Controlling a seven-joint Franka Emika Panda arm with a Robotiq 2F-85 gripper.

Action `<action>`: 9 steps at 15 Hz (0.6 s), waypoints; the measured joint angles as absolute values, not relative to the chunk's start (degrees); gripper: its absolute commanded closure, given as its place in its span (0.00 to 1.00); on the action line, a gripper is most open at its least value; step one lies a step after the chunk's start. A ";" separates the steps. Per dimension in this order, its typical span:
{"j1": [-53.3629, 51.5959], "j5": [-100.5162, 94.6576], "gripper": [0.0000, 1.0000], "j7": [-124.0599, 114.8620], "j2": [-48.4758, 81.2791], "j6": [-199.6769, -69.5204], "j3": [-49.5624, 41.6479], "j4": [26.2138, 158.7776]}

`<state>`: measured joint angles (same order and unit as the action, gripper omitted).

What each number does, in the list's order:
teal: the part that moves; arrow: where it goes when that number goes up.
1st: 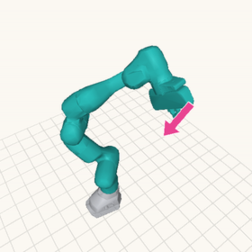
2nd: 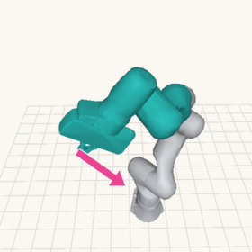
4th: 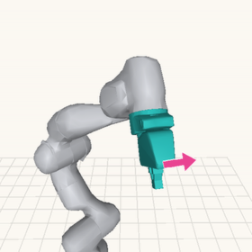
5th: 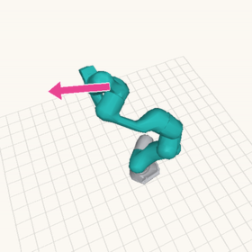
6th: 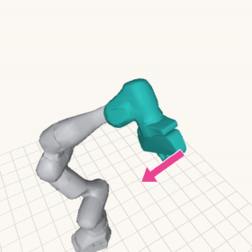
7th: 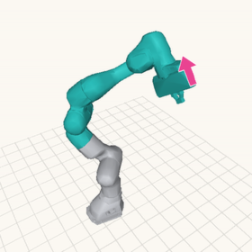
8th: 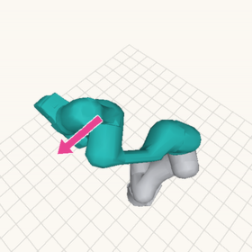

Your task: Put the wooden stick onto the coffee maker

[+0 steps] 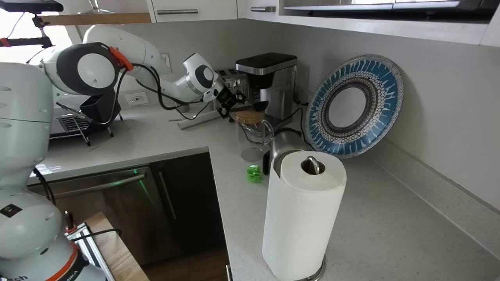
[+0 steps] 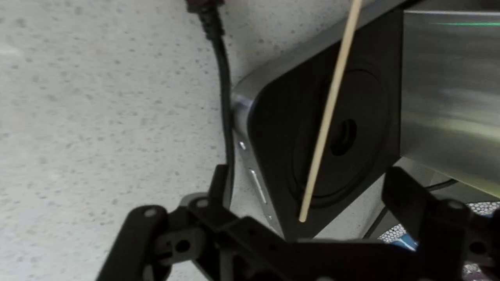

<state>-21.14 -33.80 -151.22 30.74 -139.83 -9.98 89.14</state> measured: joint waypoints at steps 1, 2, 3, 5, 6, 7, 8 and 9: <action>-21.87 -33.96 0.00 -150.33 29.55 -137.59 -9.09 89.80; -22.27 -33.97 0.00 -148.49 27.90 -135.85 -7.76 91.13; -22.36 -33.95 0.00 -146.18 25.69 -134.88 -6.10 93.23; -22.15 -33.52 0.00 -141.36 20.54 -134.55 -2.98 98.56; -21.90 -33.11 0.00 -138.59 17.63 -134.34 -1.49 101.46; -21.64 -32.85 0.00 -135.81 14.72 -133.85 -0.14 104.30; -21.37 -32.75 0.00 -132.97 11.66 -133.00 1.12 107.27; -21.18 -32.78 0.00 -130.81 8.74 -131.70 2.11 110.06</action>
